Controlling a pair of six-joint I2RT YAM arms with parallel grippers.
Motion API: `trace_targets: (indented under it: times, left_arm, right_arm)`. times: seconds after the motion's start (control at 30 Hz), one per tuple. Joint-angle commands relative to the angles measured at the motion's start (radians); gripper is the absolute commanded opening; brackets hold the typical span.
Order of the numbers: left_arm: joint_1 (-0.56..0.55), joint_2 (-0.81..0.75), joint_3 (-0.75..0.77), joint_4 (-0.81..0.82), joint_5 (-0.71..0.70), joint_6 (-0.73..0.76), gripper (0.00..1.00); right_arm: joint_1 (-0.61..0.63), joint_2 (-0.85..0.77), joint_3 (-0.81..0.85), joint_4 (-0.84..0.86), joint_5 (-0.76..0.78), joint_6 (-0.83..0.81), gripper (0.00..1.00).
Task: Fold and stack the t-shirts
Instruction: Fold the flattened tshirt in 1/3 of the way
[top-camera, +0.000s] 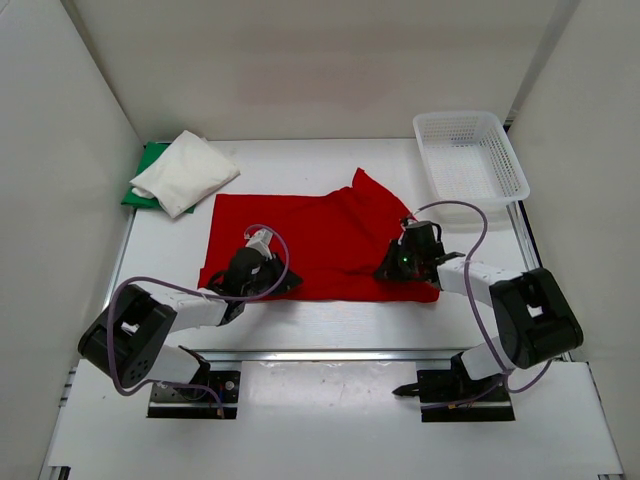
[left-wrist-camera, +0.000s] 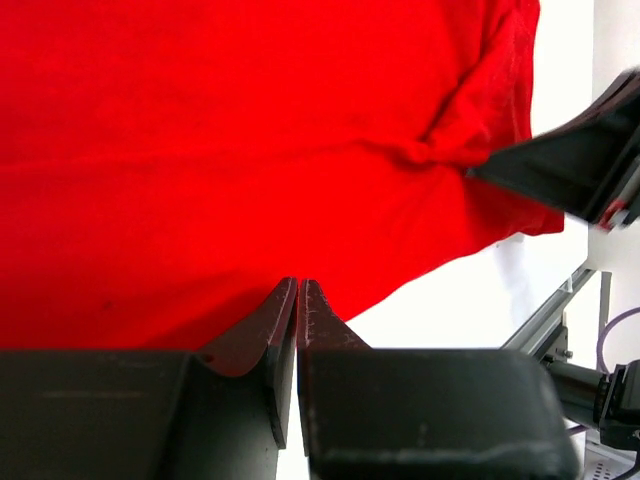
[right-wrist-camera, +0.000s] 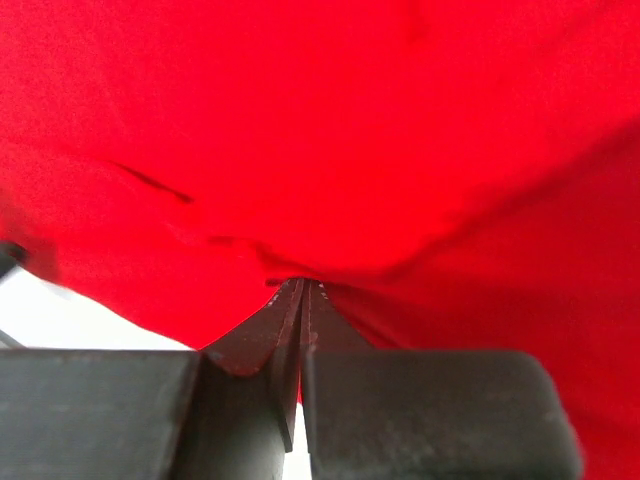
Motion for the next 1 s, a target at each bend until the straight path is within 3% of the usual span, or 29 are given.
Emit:
trace_targets:
  times: [0.0,0.17,0.27,0.47,0.63,0.73,0.97]
  left_arm:
    - [0.016,-0.009,-0.013,0.039,0.024,-0.005,0.17]
    - [0.006,-0.029,-0.010,0.021,0.018,-0.012,0.16]
    - [0.001,-0.061,-0.008,0.001,-0.014,-0.005,0.16]
    - [-0.031,-0.054,0.009,0.000,-0.025,0.000,0.16]
    - [-0.054,-0.017,0.019,0.013,-0.019,0.000,0.16]
    - [-0.060,-0.014,0.013,0.019,-0.017,-0.003,0.16]
    - [-0.062,-0.009,-0.013,0.039,-0.019,-0.016,0.16]
  right_arm:
    - [0.004,0.033,0.093,0.098,0.003,0.015,0.00]
    - [0.010,0.229,0.373,0.100,-0.051,0.037,0.00]
    - [0.033,0.225,0.409,0.098,-0.069,0.031,0.00]
    - [0.010,-0.017,0.181,0.062,0.015,-0.023,0.02]
    - [0.027,-0.137,0.018,0.011,0.081,-0.053,0.19]
    - [0.007,-0.145,-0.031,0.042,0.047,-0.037,0.31]
    - [-0.001,-0.051,-0.001,0.071,-0.019,-0.034,0.37]
